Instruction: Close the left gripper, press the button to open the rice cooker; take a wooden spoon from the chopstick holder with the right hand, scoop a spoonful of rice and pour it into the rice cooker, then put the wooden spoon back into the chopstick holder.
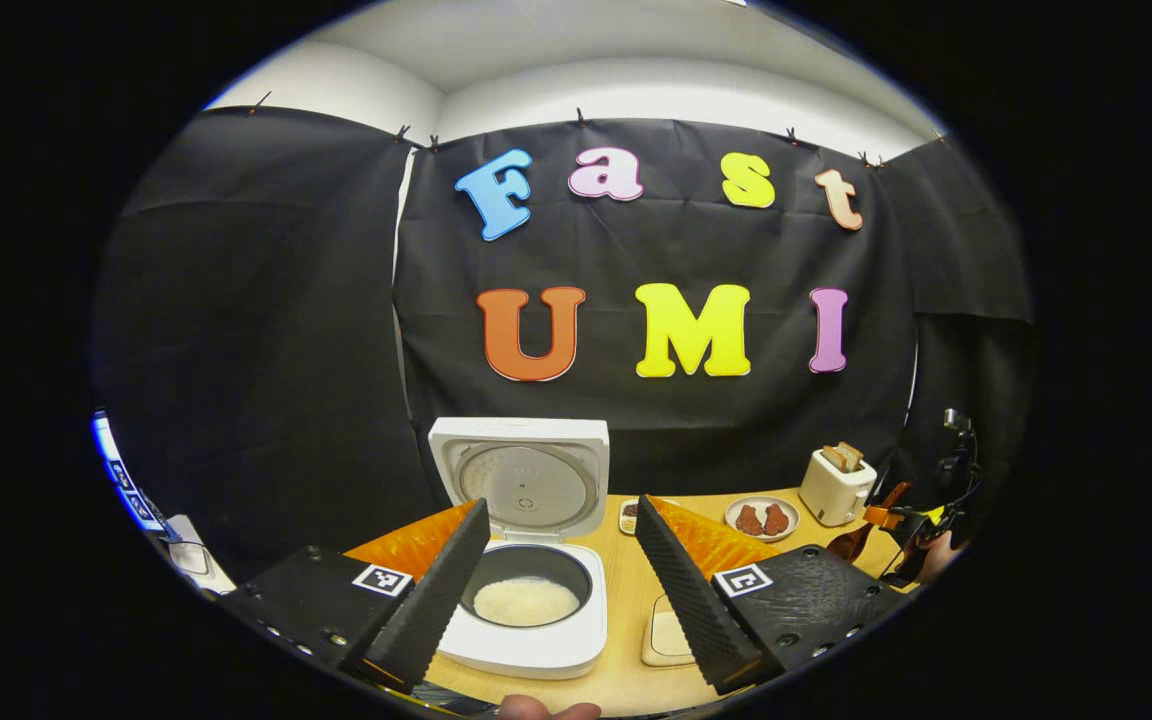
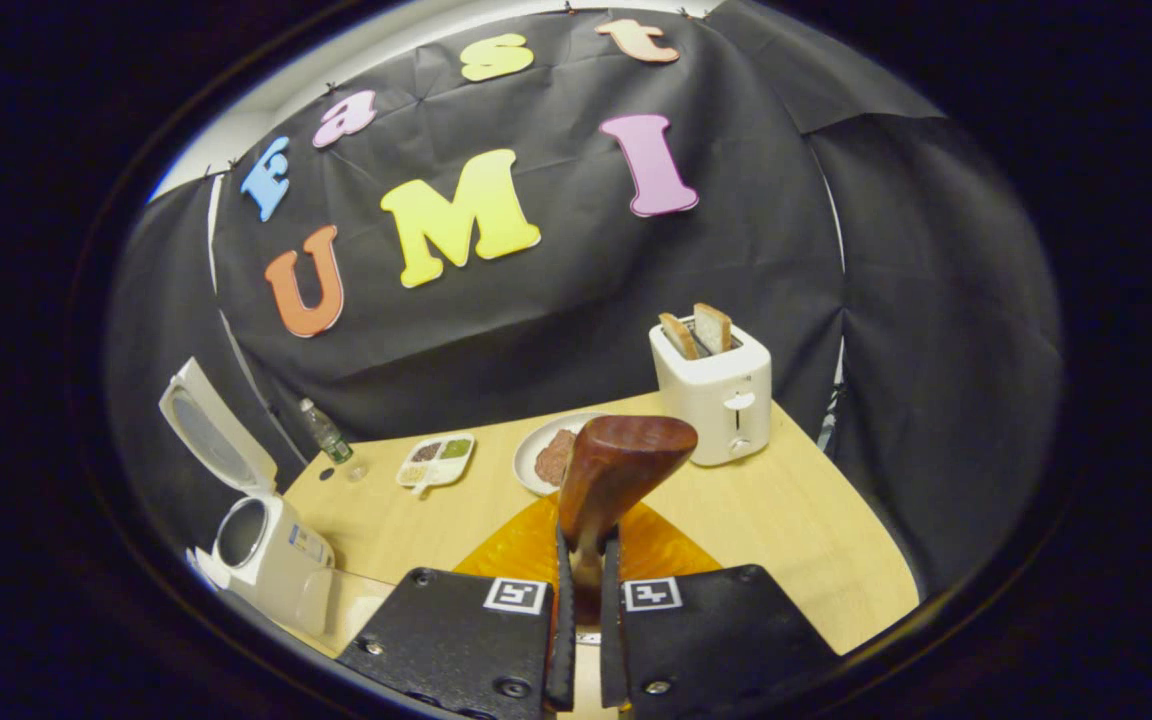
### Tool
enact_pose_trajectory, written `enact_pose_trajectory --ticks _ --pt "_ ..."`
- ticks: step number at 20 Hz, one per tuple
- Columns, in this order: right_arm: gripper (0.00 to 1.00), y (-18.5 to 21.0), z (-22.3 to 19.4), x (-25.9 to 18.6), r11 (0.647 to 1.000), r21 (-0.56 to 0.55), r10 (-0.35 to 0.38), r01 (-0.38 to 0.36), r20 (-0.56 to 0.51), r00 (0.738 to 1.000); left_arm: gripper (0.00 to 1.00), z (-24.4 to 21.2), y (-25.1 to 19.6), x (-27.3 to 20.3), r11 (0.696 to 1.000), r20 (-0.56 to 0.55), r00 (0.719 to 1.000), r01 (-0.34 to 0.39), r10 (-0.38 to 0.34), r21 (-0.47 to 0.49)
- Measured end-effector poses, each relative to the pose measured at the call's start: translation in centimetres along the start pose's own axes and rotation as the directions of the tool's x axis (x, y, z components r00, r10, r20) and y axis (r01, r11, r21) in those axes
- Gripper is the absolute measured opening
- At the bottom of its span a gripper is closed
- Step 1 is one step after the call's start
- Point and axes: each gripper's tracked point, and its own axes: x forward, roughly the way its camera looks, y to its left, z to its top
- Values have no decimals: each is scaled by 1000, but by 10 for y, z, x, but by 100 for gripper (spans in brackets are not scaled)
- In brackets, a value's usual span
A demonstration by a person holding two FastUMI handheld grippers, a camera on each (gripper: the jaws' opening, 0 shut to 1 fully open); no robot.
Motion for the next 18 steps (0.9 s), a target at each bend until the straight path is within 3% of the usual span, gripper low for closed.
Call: enact_pose_trajectory --ticks 6,12,14,17,18 --pt "16 -6 -39 29 1000 -10 4 -5 -37 999 95 -3 -13 7 1000 -38 999 4 -3 5" --pt "22 -8 -50 37 999 41 22 -19 -57 998 95 4 -30 19 1000 -27 999 25 -25 0" --pt "31 -7 -39 32 999 22 24 -24 -33 999 95 4 -32 21 999 -20 999 34 -34 10" --pt "67 -11 -23 25 1000 8 7 -7 -16 1000 95 13 -36 26 998 -8 998 61 -61 -13" --pt "72 -13 -14 19 1000 10 -3 3 -6 1000 95 21 -36 28 998 7 998 66 -66 -23"
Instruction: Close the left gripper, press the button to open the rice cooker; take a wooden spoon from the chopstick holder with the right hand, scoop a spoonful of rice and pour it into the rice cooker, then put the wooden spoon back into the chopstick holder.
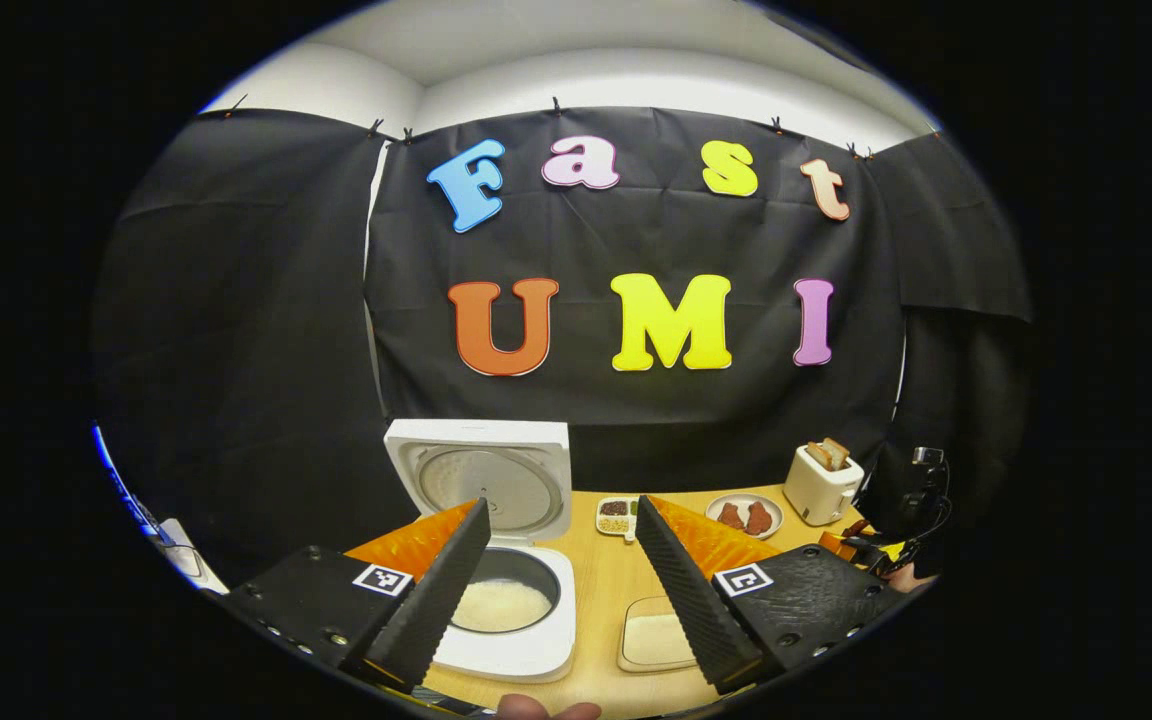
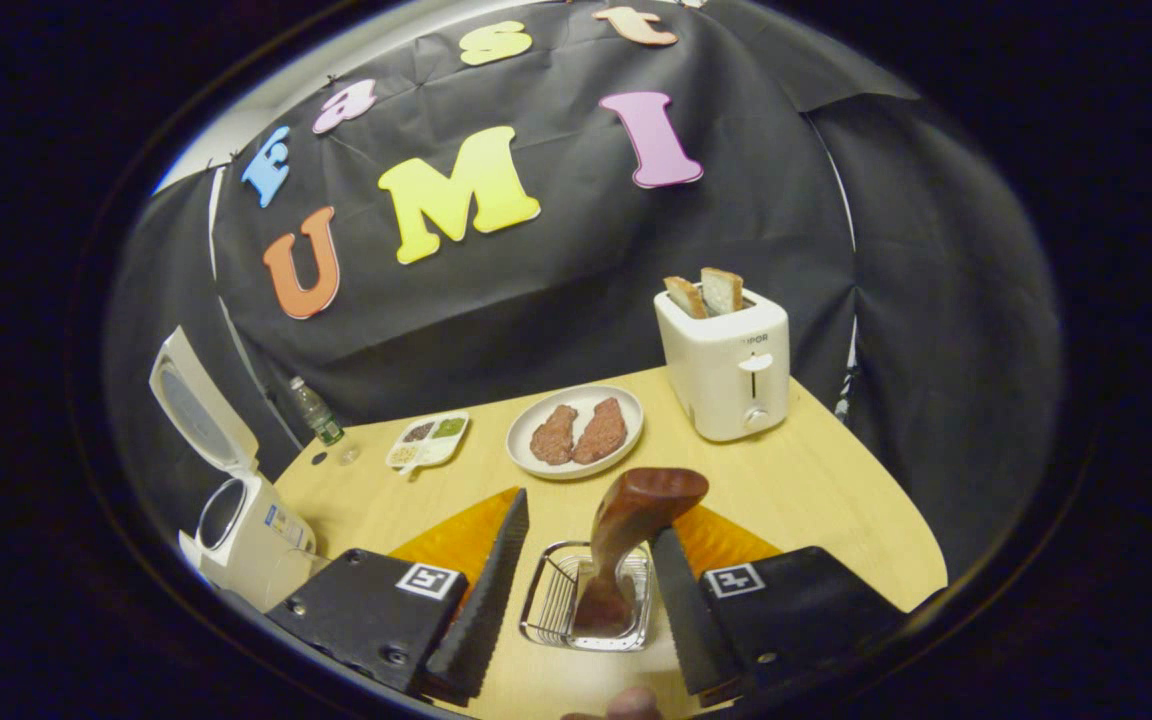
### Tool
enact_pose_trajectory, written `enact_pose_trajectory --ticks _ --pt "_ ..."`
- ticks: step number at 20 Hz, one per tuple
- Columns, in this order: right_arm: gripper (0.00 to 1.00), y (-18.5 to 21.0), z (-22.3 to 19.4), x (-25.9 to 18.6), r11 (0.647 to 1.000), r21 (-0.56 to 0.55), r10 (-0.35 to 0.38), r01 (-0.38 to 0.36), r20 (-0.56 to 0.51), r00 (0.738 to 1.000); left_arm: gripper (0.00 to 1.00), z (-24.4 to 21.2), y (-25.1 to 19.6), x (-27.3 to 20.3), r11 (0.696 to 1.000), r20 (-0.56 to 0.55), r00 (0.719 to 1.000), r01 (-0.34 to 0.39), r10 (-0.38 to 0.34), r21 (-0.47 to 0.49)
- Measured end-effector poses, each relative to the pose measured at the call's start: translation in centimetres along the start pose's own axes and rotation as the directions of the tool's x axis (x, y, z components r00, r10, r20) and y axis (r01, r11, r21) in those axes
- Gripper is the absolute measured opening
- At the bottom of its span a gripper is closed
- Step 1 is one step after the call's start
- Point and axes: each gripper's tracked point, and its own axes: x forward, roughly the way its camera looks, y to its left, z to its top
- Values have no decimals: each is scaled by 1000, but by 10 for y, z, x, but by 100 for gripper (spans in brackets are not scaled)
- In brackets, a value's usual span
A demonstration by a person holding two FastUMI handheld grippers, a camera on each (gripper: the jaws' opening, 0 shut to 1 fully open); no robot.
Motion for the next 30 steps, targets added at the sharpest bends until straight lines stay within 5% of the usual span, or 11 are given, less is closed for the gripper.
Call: enact_pose_trajectory --ticks 6,8,13,16,23,30 --pt "91 -2 74 -48 998 -53 -27 35 132 991 95 33 25 22 1000 67 998 12 -11 -14" --pt "87 2 105 -69 996 -82 -25 41 189 982 94 48 40 35 1000 86 996 -2 3 -7" --pt "96 19 157 -117 991 -130 1 39 298 955 94 74 62 86 1000 103 994 -20 20 -1" --pt "100 26 157 -134 994 -114 31 1 281 959 94 80 73 127 1000 90 996 -15 15 -4" --pt "100 -10 139 -186 992 -51 -96 113 270 958 94 35 105 217 999 -76 997 -19 21 27" --pt "100 -30 132 -219 972 -36 -214 232 278 937 95 -20 118 250 1000 -316 949 -18 21 11"
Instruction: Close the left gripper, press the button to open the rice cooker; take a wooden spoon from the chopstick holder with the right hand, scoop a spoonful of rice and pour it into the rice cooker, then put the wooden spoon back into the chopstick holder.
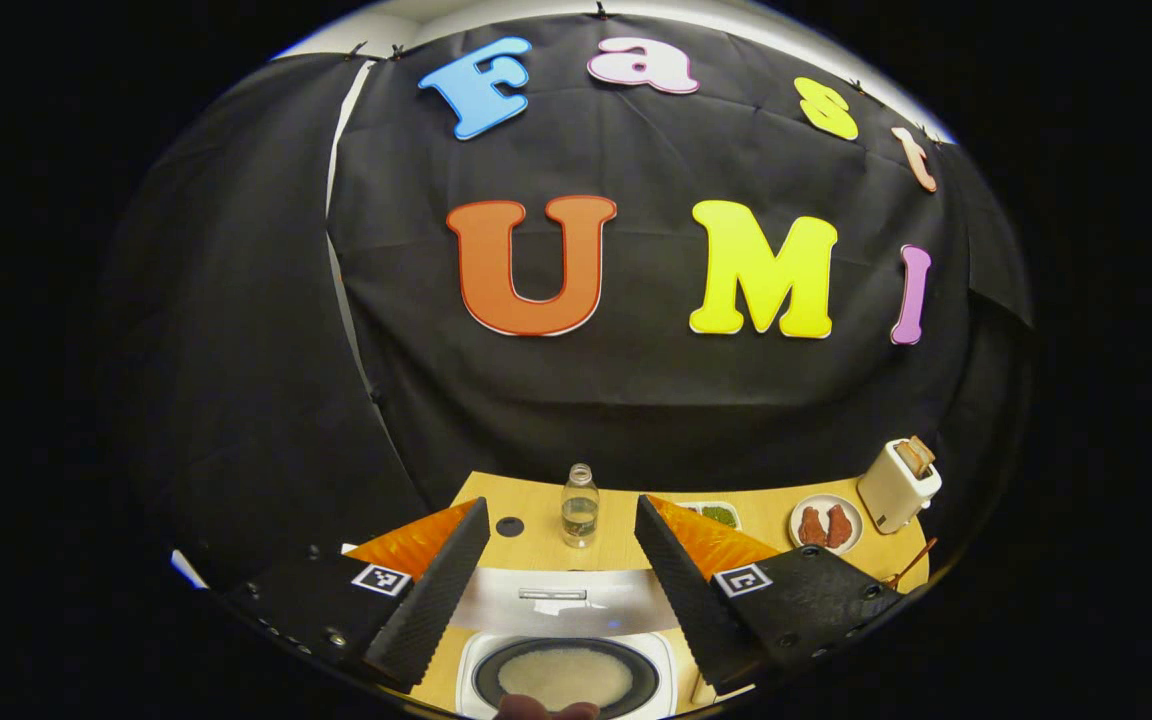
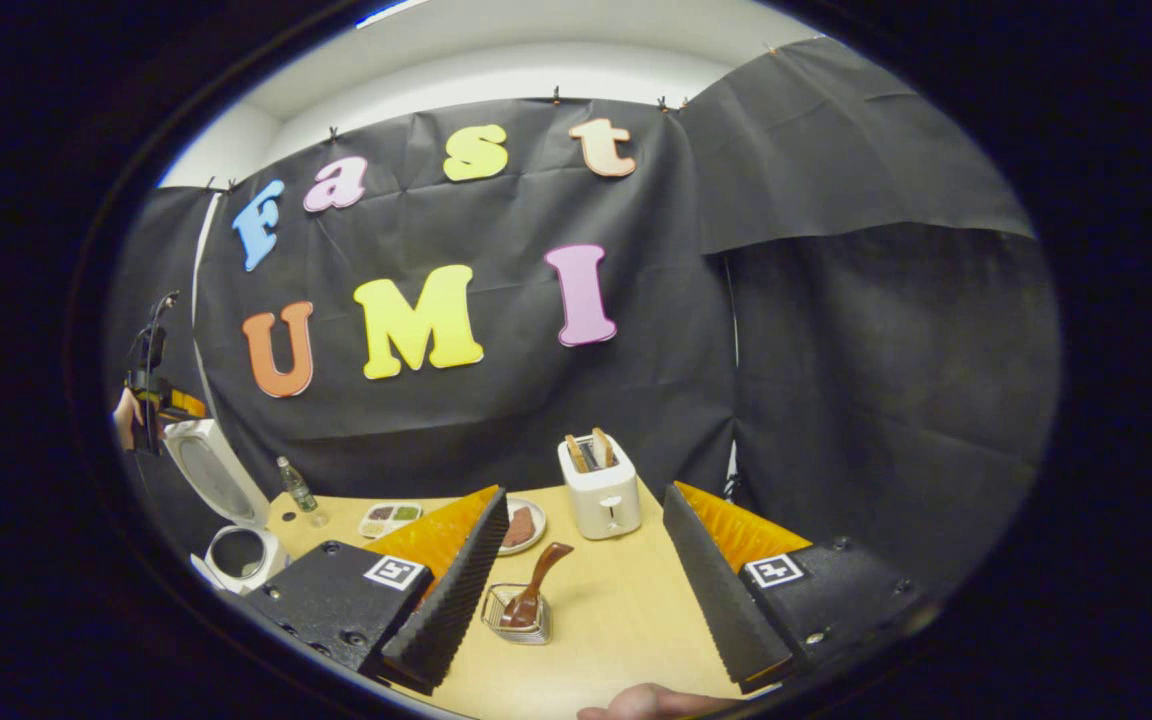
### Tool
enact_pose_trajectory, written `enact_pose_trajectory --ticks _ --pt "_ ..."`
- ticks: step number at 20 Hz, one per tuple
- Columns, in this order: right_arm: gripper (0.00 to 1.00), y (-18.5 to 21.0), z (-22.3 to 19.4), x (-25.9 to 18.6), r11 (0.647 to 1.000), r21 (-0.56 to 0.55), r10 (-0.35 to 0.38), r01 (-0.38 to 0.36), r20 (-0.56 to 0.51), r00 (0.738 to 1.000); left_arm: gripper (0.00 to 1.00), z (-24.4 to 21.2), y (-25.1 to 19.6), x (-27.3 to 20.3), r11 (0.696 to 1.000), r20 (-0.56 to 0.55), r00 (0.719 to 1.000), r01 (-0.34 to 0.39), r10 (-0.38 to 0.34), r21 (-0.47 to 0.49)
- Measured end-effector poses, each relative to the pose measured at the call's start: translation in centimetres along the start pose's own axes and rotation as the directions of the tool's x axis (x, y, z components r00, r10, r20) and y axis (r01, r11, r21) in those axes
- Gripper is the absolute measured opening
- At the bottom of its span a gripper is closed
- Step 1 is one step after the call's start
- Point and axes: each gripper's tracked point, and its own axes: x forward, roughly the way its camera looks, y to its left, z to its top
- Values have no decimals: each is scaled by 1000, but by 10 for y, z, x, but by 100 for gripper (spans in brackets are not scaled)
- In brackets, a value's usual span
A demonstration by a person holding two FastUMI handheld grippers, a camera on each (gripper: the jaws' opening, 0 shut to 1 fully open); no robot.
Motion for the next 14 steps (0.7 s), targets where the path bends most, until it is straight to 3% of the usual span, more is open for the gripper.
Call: enact_pose_trajectory --ticks 2,3,4,7,9,14 --pt "100 10 1 -2 1000 2 12 -12 2 1000 100 -2 2 -4 1000 -12 1000 6 -6 2" --pt "100 20 1 -2 1000 0 28 -28 2 1000 96 -7 2 -11 1000 -23 1000 13 -13 0" --pt "100 30 2 -3 999 -3 47 -47 4 999 100 -9 1 -16 1000 -34 999 18 -18 0" --pt "96 66 6 -4 993 -21 118 -118 7 993 98 -29 -1 -36 1000 -65 998 24 -24 -2" --pt "100 87 11 -5 986 -32 164 -163 13 986 98 -47 -5 -56 1000 -91 995 32 -32 -2" --pt "96 135 21 -25 971 -39 237 -236 42 970 97 -96 -27 -98 991 -134 985 101 -112 -88"
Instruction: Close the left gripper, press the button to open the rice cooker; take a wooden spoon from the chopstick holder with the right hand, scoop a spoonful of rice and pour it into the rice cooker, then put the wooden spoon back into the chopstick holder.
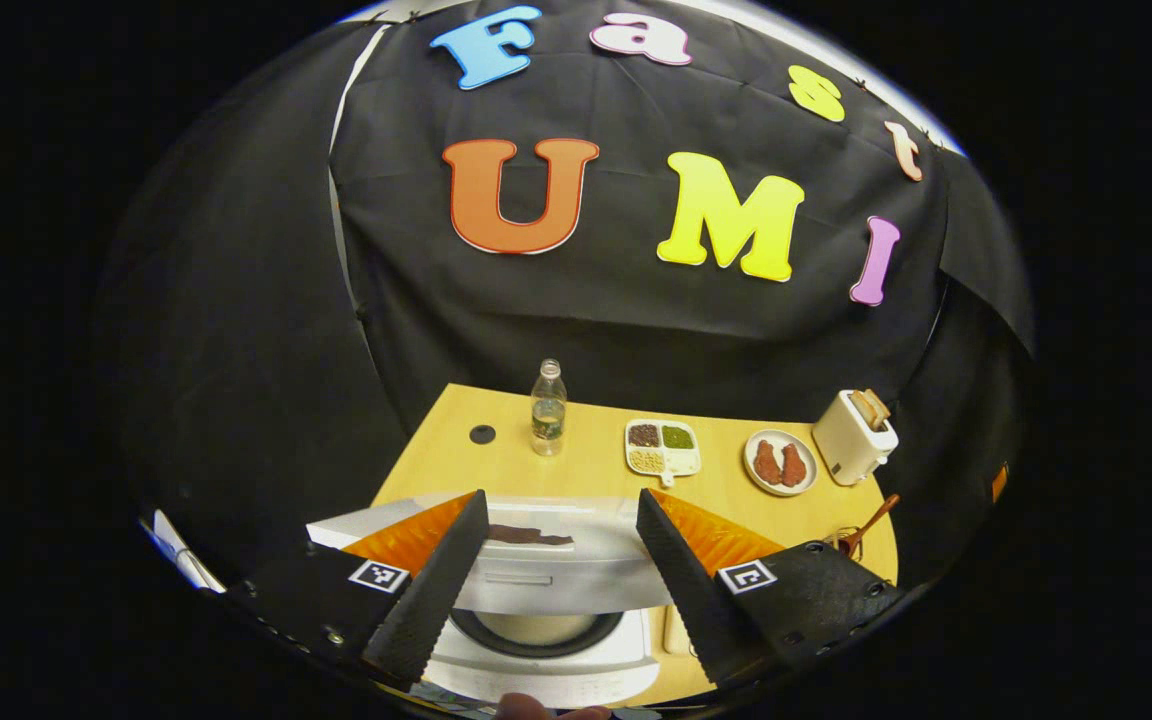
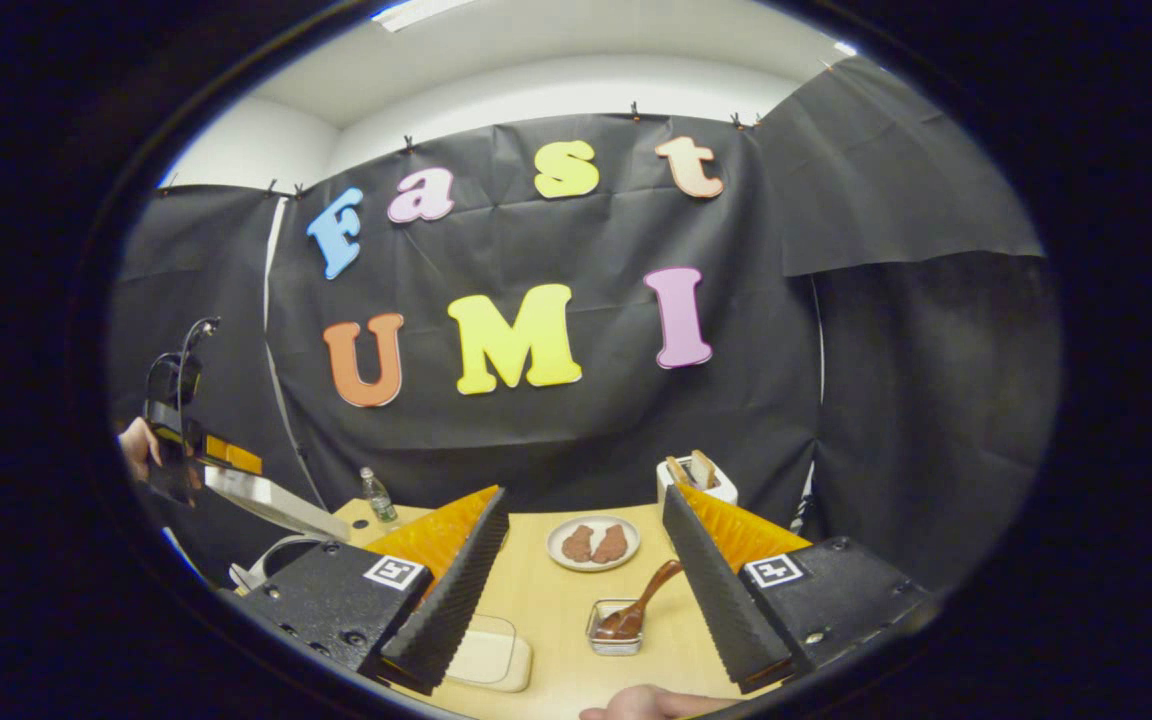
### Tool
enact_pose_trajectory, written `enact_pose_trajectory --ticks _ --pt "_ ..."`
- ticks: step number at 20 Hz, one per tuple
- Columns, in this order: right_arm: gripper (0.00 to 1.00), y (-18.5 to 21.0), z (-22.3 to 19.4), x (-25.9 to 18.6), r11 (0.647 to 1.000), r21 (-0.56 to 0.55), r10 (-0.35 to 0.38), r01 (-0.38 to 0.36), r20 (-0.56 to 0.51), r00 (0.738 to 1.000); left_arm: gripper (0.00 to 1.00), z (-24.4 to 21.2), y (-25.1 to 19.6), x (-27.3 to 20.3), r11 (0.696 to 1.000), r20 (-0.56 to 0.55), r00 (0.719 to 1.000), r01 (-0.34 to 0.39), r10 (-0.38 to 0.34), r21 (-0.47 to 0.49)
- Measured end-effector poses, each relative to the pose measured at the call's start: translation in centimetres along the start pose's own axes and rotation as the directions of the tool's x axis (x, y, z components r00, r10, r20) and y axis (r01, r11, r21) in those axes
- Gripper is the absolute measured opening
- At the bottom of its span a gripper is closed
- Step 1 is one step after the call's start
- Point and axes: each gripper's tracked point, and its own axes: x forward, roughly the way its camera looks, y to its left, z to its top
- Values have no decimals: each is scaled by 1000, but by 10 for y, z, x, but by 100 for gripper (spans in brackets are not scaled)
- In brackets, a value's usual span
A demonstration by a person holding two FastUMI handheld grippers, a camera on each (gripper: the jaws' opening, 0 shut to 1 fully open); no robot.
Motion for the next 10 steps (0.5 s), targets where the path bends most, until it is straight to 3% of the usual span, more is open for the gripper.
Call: enact_pose_trajectory --ticks 1,4,5,9,10 --pt "100 9 -2 -3 1000 3 14 -14 -3 1000 96 -14 3 -3 1000 -17 1000 0 0 -1" --pt "96 28 -10 -12 999 -32 30 -30 -14 999 95 -45 9 -10 1000 -50 999 -11 11 -5" --pt "100 32 -13 -16 998 -59 31 -32 -17 999 95 -54 11 -13 1000 -56 998 -19 18 -14" --pt "100 50 -29 -27 990 -128 58 -64 -49 997 95 -85 17 -19 999 -72 997 -43 43 0" --pt "96 51 -31 -27 987 -143 59 -67 -56 997 95 -94 17 -19 999 -84 995 -45 45 9"
